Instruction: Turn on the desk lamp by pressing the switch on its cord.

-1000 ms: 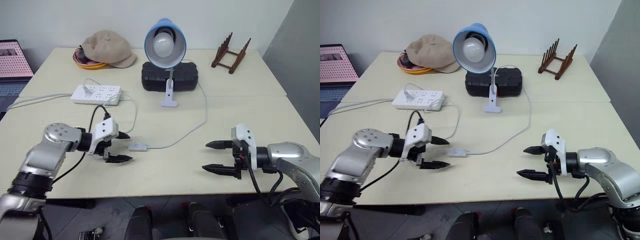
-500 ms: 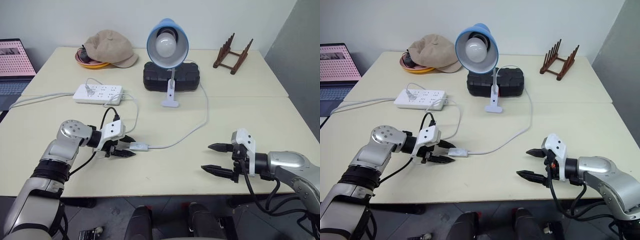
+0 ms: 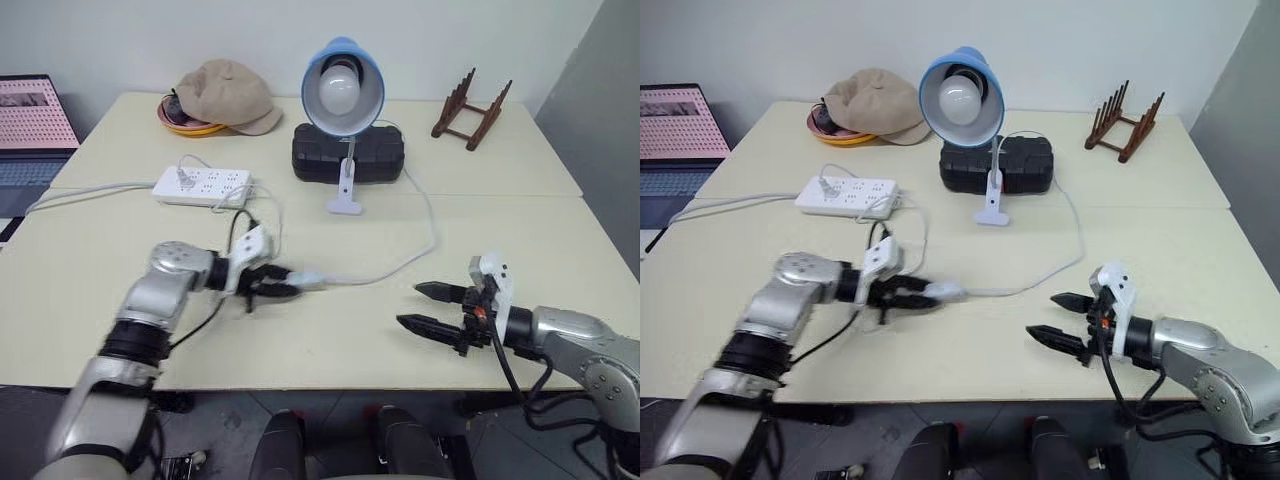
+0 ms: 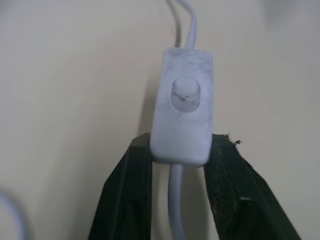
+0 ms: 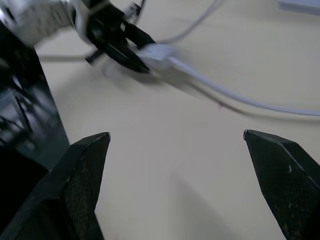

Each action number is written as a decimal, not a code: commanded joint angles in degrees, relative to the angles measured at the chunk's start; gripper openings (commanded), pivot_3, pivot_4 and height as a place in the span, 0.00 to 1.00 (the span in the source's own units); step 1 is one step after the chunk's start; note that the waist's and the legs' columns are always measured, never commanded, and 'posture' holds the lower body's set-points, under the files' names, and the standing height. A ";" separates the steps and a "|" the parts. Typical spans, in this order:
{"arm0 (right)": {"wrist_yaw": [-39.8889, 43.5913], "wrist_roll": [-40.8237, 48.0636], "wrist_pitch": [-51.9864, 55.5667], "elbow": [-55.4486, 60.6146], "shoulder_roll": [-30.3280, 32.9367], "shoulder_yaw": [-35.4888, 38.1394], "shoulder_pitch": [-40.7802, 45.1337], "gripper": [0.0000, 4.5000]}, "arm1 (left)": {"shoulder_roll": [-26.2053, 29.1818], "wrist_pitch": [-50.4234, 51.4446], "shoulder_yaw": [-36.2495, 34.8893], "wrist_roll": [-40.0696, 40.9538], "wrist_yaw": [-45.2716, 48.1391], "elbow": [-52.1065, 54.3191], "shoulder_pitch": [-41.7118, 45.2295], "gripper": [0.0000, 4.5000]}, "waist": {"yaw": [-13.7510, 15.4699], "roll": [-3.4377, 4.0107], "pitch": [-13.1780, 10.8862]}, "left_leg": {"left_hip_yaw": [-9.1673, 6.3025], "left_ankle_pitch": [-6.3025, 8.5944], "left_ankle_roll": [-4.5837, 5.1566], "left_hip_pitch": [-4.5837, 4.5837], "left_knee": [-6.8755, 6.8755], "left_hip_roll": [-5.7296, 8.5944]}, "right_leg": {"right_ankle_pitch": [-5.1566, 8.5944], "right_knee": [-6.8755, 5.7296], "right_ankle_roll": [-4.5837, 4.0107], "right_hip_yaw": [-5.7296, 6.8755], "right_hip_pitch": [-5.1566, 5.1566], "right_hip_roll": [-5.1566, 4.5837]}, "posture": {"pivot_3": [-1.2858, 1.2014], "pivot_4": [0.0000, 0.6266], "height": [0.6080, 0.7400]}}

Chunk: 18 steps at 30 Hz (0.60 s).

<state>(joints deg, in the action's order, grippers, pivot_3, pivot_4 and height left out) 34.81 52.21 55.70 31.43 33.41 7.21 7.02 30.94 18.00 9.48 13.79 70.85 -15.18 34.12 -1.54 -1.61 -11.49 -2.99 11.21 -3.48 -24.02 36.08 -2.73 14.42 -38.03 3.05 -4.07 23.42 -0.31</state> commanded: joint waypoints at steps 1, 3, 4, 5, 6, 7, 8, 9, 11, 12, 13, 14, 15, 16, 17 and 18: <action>-9.69 7.06 4.02 0.25 -4.55 3.36 2.57 1.00 | -3.99 5.89 -2.79 3.06 -7.90 8.02 0.48 0.24 | -0.30 0.00 0.00 | 0.01 0.00 0.00 0.01 0.00 0.01 | -0.06 0.02 0.10 -0.02 0.00 0.00 | 0.52 0.24 1.00; -15.92 8.53 5.57 -1.38 -7.87 4.04 4.04 1.00 | -6.70 8.02 -2.58 4.00 -11.33 11.74 -0.73 0.24 | -0.80 0.01 0.00 | 0.05 0.00 0.00 0.09 -0.04 0.01 | -0.09 0.01 0.15 -0.07 0.00 0.02 | 0.52 0.24 1.00; -19.03 10.27 6.32 -2.06 -9.69 4.41 4.77 1.00 | -8.67 9.22 -2.64 4.73 -13.68 13.87 -1.54 0.24 | -0.93 0.01 0.00 | 0.03 0.00 0.00 0.11 -0.05 -0.02 | -0.09 -0.03 0.15 -0.06 0.00 0.05 | 0.52 0.24 1.00; -21.72 12.24 7.05 -2.58 -11.29 4.87 5.49 1.00 | -10.39 10.28 -2.67 5.22 -15.82 15.71 -2.21 0.24 | -0.98 0.03 0.01 | 0.01 0.00 0.00 0.14 -0.08 -0.03 | -0.10 -0.04 0.15 -0.06 0.01 0.08 | 0.52 0.24 1.00; -23.84 14.24 7.59 -2.93 -12.45 5.18 6.16 1.00 | -11.57 10.95 -2.58 5.40 -17.48 17.19 -2.83 0.24 | -0.98 0.04 0.01 | -0.01 0.00 0.01 0.16 -0.11 -0.03 | -0.09 -0.06 0.15 -0.05 0.01 0.10 | 0.52 0.24 1.00; -25.76 16.01 8.21 -3.26 -13.32 5.38 6.88 1.00 | -12.41 11.68 -2.46 5.50 -18.66 18.45 -3.38 0.24 | -0.97 0.04 0.01 | -0.02 0.00 0.01 0.15 -0.11 -0.04 | -0.09 -0.07 0.14 -0.04 0.01 0.10 | 0.52 0.24 1.00; -27.51 17.36 8.73 -3.71 -14.10 5.45 7.48 1.00 | -12.96 12.16 -2.27 5.55 -19.36 19.39 -3.87 0.24 | -0.97 0.04 0.01 | -0.02 0.00 0.01 0.14 -0.11 -0.04 | -0.09 -0.06 0.14 -0.05 0.01 0.10 | 0.52 0.24 1.00; -29.57 18.83 9.11 -4.40 -14.95 5.42 8.10 1.00 | -13.34 12.49 -2.04 5.54 -19.87 20.23 -4.36 0.24 | -1.02 0.04 0.01 | -0.02 0.00 0.01 0.12 -0.11 -0.03 | -0.09 -0.03 0.15 -0.05 0.01 0.10 | 0.52 0.24 1.00; -33.12 22.02 9.53 -5.97 -16.55 5.16 9.28 1.00 | -14.01 13.32 -1.71 5.87 -20.80 21.82 -5.28 0.24 | -1.14 0.04 0.01 | -0.01 0.00 0.00 0.12 -0.11 -0.03 | -0.10 -0.03 0.15 -0.06 0.01 0.10 | 0.52 0.24 1.00; -34.74 23.56 9.59 -6.72 -17.01 5.04 9.85 1.00 | -14.08 13.54 -1.47 5.87 -21.12 22.35 -5.55 0.24 | -1.17 0.04 0.01 | -0.01 0.00 0.01 0.13 -0.10 -0.02 | -0.10 -0.04 0.15 -0.06 0.01 0.10 | 0.52 0.24 1.00; -38.00 26.54 8.41 -8.76 -18.74 5.57 11.24 1.00 | -14.10 13.70 -1.43 5.75 -21.69 22.71 -5.79 0.24 | -1.21 0.04 0.01 | -0.01 0.00 0.01 0.13 -0.10 -0.02 | -0.10 -0.04 0.15 -0.06 0.01 0.10 | 0.52 0.24 1.00; -40.55 28.86 7.46 -10.21 -19.86 5.94 12.24 1.00 | -14.07 13.79 -1.41 5.64 -22.09 22.92 -5.93 0.24 | -1.27 0.04 0.01 | -0.01 0.00 0.01 0.13 -0.10 -0.02 | -0.10 -0.04 0.15 -0.07 0.01 0.10 | 0.52 0.24 1.00; -42.56 30.67 6.82 -11.25 -20.57 6.18 12.98 1.00 | -14.04 13.88 -1.41 5.60 -22.38 23.04 -5.99 0.24 | -1.31 0.04 0.01 | -0.01 0.00 0.01 0.13 -0.08 -0.02 | -0.10 -0.04 0.14 -0.08 0.00 0.10 | 0.52 0.24 1.00; -44.00 32.09 6.52 -12.06 -20.71 6.30 13.55 1.00 | -13.87 13.97 -1.39 5.69 -22.33 23.24 -6.07 0.24 | -1.40 0.04 0.01 | 0.00 0.00 0.01 0.13 -0.08 -0.02 | -0.10 -0.04 0.14 -0.08 0.00 0.10 | 0.52 0.24 1.00; -44.81 32.91 6.57 -12.51 -20.38 6.16 13.87 1.00 | -13.71 14.07 -1.31 5.81 -22.27 23.54 -6.19 0.24 | -1.46 0.04 0.01 | -0.01 0.00 0.01 0.13 -0.08 -0.01 | -0.10 -0.04 0.14 -0.08 0.00 0.10 | 0.52 0.24 1.00; -45.74 33.89 6.40 -13.02 -20.17 5.99 14.18 1.00 | -13.55 14.15 -1.17 5.90 -22.17 23.94 -6.38 0.24 | -1.47 0.04 0.01 | -0.01 0.00 0.01 0.12 -0.08 -0.01 | -0.10 -0.02 0.14 -0.08 0.00 0.10 | 0.52 0.24 1.00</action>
<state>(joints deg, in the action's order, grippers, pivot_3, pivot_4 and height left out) -9.04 82.64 63.16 18.33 12.77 12.15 20.21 17.39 32.31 8.26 18.17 48.80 5.37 27.73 -3.01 -1.57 -11.48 -3.00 11.20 -3.47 -23.92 35.99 -2.75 14.32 -38.03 3.19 -4.14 23.42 -0.21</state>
